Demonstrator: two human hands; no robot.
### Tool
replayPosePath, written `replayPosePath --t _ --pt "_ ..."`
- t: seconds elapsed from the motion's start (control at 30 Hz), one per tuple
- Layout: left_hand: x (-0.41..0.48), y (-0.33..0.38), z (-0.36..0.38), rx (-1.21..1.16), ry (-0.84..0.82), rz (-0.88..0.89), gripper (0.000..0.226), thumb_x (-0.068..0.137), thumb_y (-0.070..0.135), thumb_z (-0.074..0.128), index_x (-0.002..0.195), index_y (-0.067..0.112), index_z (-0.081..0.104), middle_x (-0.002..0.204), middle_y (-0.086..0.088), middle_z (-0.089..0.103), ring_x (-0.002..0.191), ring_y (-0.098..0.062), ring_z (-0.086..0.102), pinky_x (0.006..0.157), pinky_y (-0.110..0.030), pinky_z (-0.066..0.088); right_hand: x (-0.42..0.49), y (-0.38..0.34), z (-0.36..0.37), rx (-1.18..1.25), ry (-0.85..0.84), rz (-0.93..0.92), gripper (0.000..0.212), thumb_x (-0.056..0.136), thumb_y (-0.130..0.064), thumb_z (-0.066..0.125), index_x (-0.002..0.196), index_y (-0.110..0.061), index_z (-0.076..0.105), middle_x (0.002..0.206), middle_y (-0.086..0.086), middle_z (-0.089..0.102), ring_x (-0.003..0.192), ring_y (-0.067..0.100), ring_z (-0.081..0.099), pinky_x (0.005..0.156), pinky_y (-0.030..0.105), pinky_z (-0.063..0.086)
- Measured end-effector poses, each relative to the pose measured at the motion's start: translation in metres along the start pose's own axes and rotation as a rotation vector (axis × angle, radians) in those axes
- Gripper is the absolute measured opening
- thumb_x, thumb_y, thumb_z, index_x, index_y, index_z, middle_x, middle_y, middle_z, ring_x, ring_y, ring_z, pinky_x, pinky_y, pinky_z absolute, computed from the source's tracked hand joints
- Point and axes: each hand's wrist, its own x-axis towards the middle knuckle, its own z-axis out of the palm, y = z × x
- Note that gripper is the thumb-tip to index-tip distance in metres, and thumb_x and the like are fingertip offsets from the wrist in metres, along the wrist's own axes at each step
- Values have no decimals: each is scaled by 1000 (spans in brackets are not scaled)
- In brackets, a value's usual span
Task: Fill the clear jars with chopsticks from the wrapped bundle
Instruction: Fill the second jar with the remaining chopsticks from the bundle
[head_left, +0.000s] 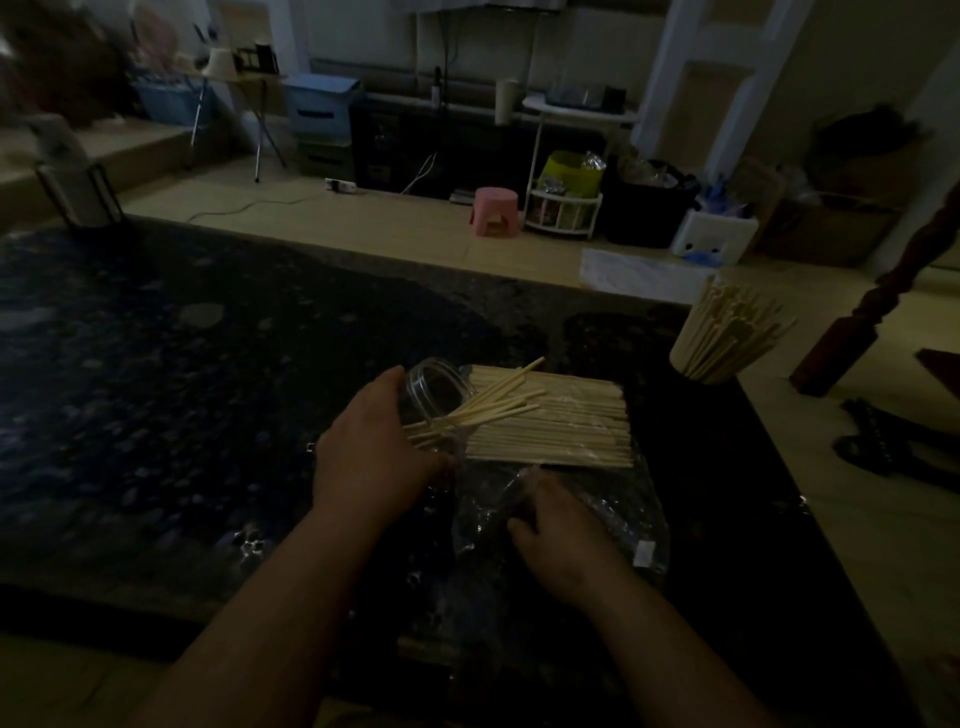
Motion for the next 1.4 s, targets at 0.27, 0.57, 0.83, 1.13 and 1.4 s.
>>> replayPosePath --t 0.27,0.57,0.83,1.13,1.4 --pt "4 2 -2 -24 -7 -27 109 59 43 88 149 24 30 148 -2 42 132 -22 44 108 -47 39 28 2 11 -123 29 39 59 100 -25 41 154 -17 17 160 4 15 145 21 17 120 32 11" --pt "9 -1 1 -53 -24 -48 110 55 45 88 148 26 31 145 0 46 129 -20 47 105 -48 40 67 -4 -4 -419 -56 38 47 94 -34 49 139 -26 39 145 5 38 130 29 40 110 39 29" --pt "10 -2 3 -64 -33 -43 109 56 44 88 148 28 31 146 2 45 130 -19 46 106 -45 40 82 -7 -11 -465 -114 92 54 89 -43 55 137 -22 40 146 5 37 133 29 36 111 44 30" --pt "10 -3 3 -74 -42 -42 109 55 44 87 147 29 32 145 2 46 129 -19 47 105 -46 41 74 -11 -15 -374 -83 119 33 98 -36 41 125 -19 52 137 11 49 124 30 48 103 37 37" --pt "9 -2 4 -71 -39 -27 108 55 46 87 147 28 33 144 2 47 128 -19 48 105 -44 42 72 -9 -7 -446 -85 134 36 98 -27 42 132 -15 49 140 12 46 127 31 46 106 41 40"
